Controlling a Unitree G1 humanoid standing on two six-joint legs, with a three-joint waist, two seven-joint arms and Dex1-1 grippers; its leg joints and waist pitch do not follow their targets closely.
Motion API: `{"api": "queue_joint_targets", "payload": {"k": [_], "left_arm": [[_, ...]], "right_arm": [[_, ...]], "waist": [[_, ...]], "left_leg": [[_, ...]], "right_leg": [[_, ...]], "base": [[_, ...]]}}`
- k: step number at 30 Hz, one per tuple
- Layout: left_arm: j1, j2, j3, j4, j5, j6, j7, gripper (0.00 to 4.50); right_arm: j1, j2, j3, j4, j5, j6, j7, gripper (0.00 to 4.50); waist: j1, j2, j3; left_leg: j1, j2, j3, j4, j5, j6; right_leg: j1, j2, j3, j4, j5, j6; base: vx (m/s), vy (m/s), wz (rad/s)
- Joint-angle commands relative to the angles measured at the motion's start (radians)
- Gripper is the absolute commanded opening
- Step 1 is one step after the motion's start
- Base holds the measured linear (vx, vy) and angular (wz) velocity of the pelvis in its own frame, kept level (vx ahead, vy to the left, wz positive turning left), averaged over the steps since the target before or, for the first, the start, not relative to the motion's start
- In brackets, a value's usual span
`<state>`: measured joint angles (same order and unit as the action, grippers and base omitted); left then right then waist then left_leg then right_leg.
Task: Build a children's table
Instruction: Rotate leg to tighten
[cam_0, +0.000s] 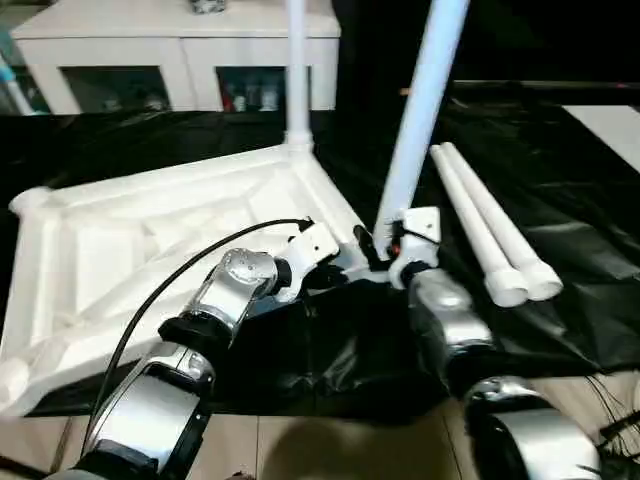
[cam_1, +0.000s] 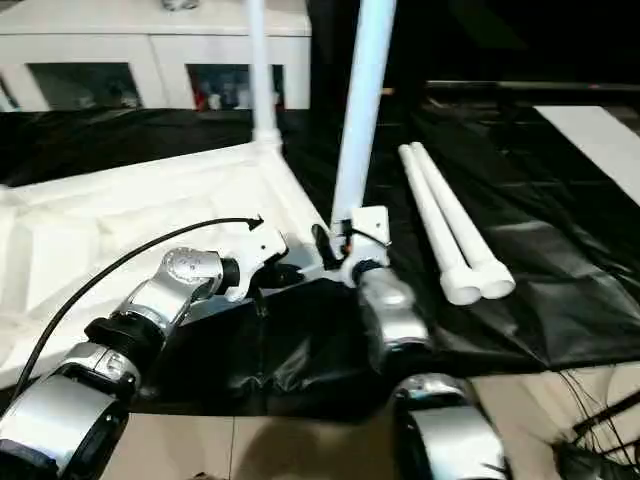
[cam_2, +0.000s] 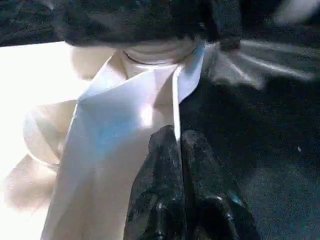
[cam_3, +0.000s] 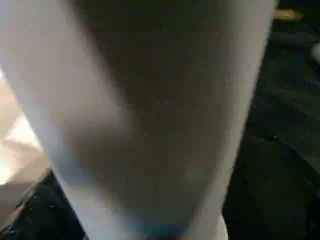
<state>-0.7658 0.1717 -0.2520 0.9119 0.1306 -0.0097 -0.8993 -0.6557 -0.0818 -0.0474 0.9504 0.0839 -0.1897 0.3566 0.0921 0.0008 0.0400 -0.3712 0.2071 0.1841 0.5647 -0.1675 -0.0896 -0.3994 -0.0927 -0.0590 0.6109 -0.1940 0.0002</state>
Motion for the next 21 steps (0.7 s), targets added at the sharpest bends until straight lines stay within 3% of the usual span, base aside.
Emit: {"api": "queue_joint_targets", "payload": {"k": [1,6,9,11,12,13,15,17,21], "left_arm": [[0.042,0.017,-0.016,0.003,-0.024,-0.038,-0.087,0.00],[0.055,0.041,-0.025,-0.016,-0.029,-0.047,-0.147,0.00],[0.062,0.057,-0.023,-0.034,-0.034,-0.043,-0.176,0.00],[0.073,0.073,-0.022,-0.060,-0.043,-0.038,-0.206,0.00],[0.077,0.079,-0.022,-0.070,-0.045,-0.037,-0.216,0.00],[0.083,0.086,-0.022,-0.083,-0.048,-0.039,-0.230,0.00],[0.091,0.096,-0.023,-0.094,-0.051,-0.041,-0.247,0.00],[0.104,0.109,-0.023,-0.098,-0.053,-0.041,-0.262,0.00],[0.109,0.111,-0.021,-0.100,-0.051,-0.031,-0.272,0.00]], "right_arm": [[0.035,-0.060,0.060,-0.080,0.007,0.048,0.236,4.45],[0.079,-0.122,0.123,-0.142,0.037,0.082,0.491,4.45],[0.082,-0.148,0.148,-0.140,0.040,0.086,0.597,4.45],[0.065,-0.164,0.159,-0.115,0.028,0.080,0.649,4.45],[0.057,-0.169,0.161,-0.107,0.023,0.077,0.659,4.45],[0.048,-0.173,0.163,-0.104,0.020,0.082,0.676,4.45],[0.033,-0.175,0.165,-0.092,0.016,0.088,0.694,4.45],[0.012,-0.175,0.174,-0.057,-0.001,0.082,0.709,4.45],[-0.005,-0.184,0.184,-0.038,-0.001,0.083,0.731,4.45]], "waist": [[-0.004,-0.008,-0.062],[-0.002,-0.018,-0.060],[0.000,-0.017,-0.059],[-0.001,-0.028,-0.056],[-0.001,-0.024,-0.056],[-0.002,-0.030,-0.054],[-0.002,-0.027,-0.055],[-0.004,-0.013,-0.056],[-0.002,-0.015,-0.058]], "left_leg": [[0.004,0.018,0.000,-0.050,-0.140,0.115],[0.002,0.021,0.002,-0.047,-0.161,0.134],[0.005,0.025,0.002,-0.048,-0.178,0.127],[0.004,0.026,0.003,-0.050,-0.190,0.116],[0.004,0.027,0.001,-0.052,-0.195,0.107],[0.004,0.026,0.001,-0.052,-0.197,0.102],[0.007,0.027,0.001,-0.052,-0.191,0.099],[0.007,0.027,0.001,-0.053,-0.189,0.091],[0.006,0.026,0.002,-0.051,-0.177,0.090]], "right_leg": [[0.052,-0.041,0.036,-0.063,-0.039,-0.220],[0.054,-0.042,0.031,-0.062,-0.041,-0.248],[0.050,-0.044,0.032,-0.064,-0.081,-0.254],[0.048,-0.046,0.033,-0.067,-0.125,-0.248],[0.048,-0.049,0.033,-0.067,-0.144,-0.246],[0.047,-0.049,0.034,-0.068,-0.161,-0.241],[0.045,-0.048,0.035,-0.067,-0.155,-0.242],[0.044,-0.047,0.035,-0.065,-0.126,-0.254],[0.048,-0.044,0.034,-0.059,-0.072,-0.265]], "base": [[0.000,0.000,0.00],[0.000,0.000,0.00],[0.000,0.000,0.00],[0.000,0.000,0.00],[0.000,0.000,0.00],[0.000,0.000,0.00],[0.000,0.000,0.00],[0.000,0.000,0.00],[0.000,0.000,0.00]]}}
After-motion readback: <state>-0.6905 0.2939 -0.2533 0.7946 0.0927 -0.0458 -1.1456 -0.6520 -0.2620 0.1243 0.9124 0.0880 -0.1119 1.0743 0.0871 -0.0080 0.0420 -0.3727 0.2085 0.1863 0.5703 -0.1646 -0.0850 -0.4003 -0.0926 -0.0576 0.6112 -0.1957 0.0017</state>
